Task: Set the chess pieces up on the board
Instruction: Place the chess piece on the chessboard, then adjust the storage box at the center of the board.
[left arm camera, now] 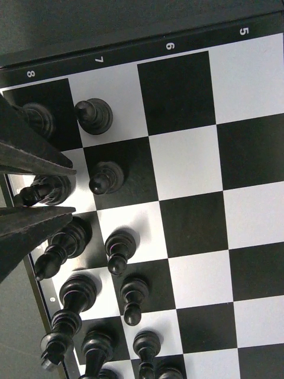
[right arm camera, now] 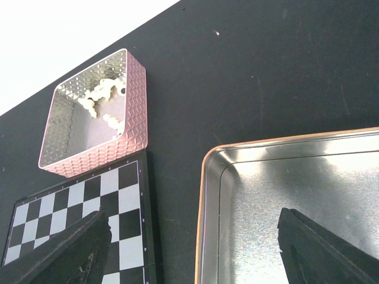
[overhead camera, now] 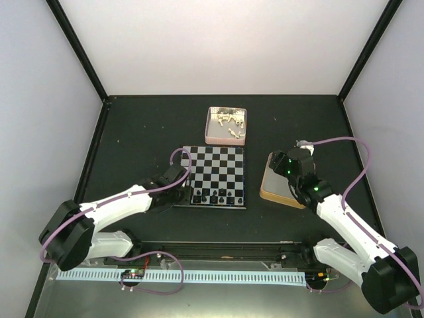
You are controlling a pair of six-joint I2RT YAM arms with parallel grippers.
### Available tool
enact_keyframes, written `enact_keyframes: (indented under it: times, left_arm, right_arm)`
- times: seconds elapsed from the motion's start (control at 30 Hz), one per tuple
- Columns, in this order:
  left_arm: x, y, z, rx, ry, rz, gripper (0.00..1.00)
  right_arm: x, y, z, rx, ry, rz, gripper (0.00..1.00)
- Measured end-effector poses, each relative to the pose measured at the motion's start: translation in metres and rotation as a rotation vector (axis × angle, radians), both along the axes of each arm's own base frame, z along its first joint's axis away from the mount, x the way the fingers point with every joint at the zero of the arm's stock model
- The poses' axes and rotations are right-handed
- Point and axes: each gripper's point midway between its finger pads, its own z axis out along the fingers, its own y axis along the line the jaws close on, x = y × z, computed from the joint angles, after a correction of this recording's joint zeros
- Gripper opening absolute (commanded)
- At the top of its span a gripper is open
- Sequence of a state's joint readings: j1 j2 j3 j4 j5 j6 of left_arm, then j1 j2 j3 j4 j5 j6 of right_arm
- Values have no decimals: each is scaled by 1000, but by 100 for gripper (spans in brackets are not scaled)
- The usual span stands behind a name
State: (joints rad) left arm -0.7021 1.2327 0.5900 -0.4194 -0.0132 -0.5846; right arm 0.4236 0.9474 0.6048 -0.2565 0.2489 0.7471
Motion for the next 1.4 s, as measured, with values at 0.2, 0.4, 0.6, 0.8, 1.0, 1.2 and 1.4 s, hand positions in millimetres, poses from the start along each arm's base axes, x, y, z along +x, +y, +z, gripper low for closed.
enact_keyframes:
  times: [0.2, 0.4, 0.6, 0.8, 1.0, 1.2, 1.4]
  left_arm:
    - [0, 0, 2, -6, -3, 3, 25]
    - [-1, 1, 14, -30, -22, 16, 30]
    - [6, -3, 49, -85, -100, 23, 34]
    - [13, -8, 90, -164, -207, 13, 39]
    - [16, -6, 114, -190, -295, -4, 44]
    - [18, -4, 127, -197, -353, -13, 45]
    - [20, -2, 129, -193, -369, -16, 45]
  right_arm:
    - [-1, -1, -1, -3, 6, 0, 78]
    - [-5, -4, 0, -48, 22, 12, 73]
    - [10, -16, 19, -167, 72, 29, 67]
    - [34, -44, -11, -284, 283, 67, 70]
    - [49, -44, -47, -412, 488, 176, 76]
    - [60, -46, -73, -498, 605, 243, 77]
    - [77, -44, -101, -552, 684, 310, 72]
